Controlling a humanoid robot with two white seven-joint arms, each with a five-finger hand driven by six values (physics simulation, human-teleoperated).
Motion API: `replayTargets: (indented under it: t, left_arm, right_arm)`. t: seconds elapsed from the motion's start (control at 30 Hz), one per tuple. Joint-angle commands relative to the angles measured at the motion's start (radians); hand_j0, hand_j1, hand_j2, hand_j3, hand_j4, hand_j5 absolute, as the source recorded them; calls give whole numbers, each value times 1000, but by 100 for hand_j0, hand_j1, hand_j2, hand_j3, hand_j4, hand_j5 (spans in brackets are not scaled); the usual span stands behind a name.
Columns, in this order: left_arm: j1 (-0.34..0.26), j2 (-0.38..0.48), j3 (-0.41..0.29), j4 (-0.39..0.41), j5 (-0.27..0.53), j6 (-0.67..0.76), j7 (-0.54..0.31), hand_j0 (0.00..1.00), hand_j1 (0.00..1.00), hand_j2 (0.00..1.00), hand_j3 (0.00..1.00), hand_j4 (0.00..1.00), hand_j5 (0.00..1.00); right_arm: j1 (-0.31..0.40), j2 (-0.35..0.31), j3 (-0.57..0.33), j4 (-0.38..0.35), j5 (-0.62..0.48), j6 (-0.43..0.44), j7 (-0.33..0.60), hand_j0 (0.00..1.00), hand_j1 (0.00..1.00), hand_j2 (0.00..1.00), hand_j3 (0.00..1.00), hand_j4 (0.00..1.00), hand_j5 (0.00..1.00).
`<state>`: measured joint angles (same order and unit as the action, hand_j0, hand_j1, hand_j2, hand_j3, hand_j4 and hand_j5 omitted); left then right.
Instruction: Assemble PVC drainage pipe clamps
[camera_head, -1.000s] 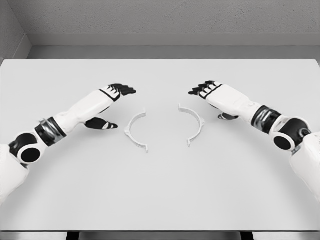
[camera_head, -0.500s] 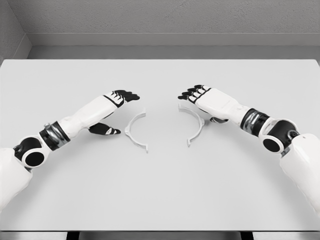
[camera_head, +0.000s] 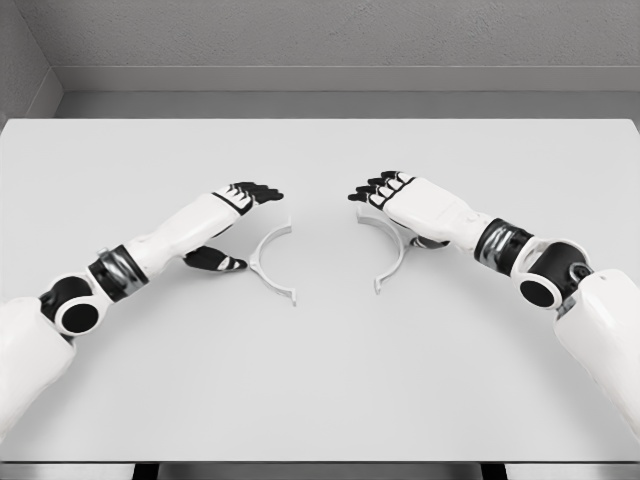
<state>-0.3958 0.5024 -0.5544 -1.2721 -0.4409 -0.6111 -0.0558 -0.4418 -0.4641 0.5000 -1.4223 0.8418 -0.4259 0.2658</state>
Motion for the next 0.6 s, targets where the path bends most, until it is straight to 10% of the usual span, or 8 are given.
replayTargets:
  t: [0.0,0.57]
  left_arm:
    - [0,-8,1,0,7,0,1,100,100,100,100,100,100]
    - [9,-35,1,-7,5,0,1,100,100,100,100,100,100]
  right_arm:
    - [0,-1,0,-1,-4,1,0,100,100,100,100,100,100]
    - [-9,28,17,3,-4,3,13,100,100,100,100,100,100]
